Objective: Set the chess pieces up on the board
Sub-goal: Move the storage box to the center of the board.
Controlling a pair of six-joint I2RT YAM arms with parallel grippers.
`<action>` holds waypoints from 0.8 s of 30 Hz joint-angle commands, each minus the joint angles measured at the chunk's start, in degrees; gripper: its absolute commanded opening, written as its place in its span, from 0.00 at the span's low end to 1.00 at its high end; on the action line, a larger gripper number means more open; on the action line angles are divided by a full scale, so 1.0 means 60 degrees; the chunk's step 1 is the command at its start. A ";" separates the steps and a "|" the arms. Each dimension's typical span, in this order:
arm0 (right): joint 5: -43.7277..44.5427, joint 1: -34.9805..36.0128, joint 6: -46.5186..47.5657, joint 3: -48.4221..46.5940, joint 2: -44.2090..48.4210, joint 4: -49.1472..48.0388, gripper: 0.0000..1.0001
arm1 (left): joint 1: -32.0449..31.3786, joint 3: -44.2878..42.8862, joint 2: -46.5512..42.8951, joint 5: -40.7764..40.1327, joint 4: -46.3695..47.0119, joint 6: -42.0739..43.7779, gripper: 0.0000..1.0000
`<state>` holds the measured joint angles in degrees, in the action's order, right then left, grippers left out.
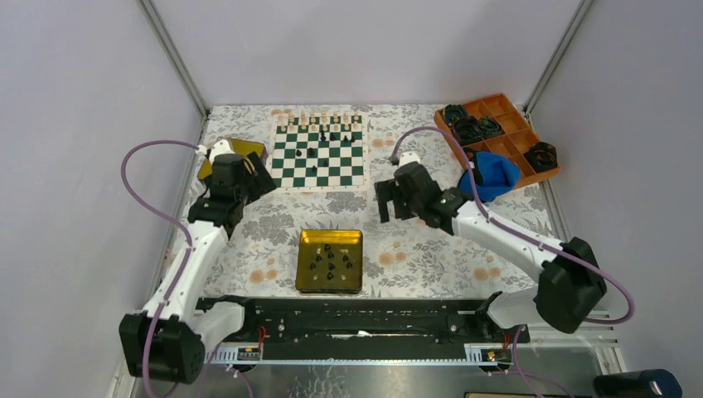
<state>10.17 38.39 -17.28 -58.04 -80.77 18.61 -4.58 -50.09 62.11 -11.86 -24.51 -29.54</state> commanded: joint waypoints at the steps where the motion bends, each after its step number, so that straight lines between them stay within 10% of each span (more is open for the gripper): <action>1: 0.0780 0.1332 0.0044 0.0251 0.0813 -0.0165 1.00 | -0.0861 0.0108 -0.1094 -0.0065 -0.1074 -0.0142 0.99; 8: 0.1907 0.3482 -0.0325 0.0715 0.1180 -0.0835 0.99 | -0.1529 0.0253 -0.2287 -0.0537 -0.2375 -0.0466 0.99; 24: 0.2091 0.3714 -0.2457 0.0148 -0.1523 -0.0714 0.76 | -0.1917 0.0258 -0.2879 -0.1027 -0.2680 -0.0828 0.99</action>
<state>21.52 60.10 -28.38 -54.46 -88.73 16.36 -15.53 -49.04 45.89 -16.56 -40.47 -33.65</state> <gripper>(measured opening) 0.763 0.989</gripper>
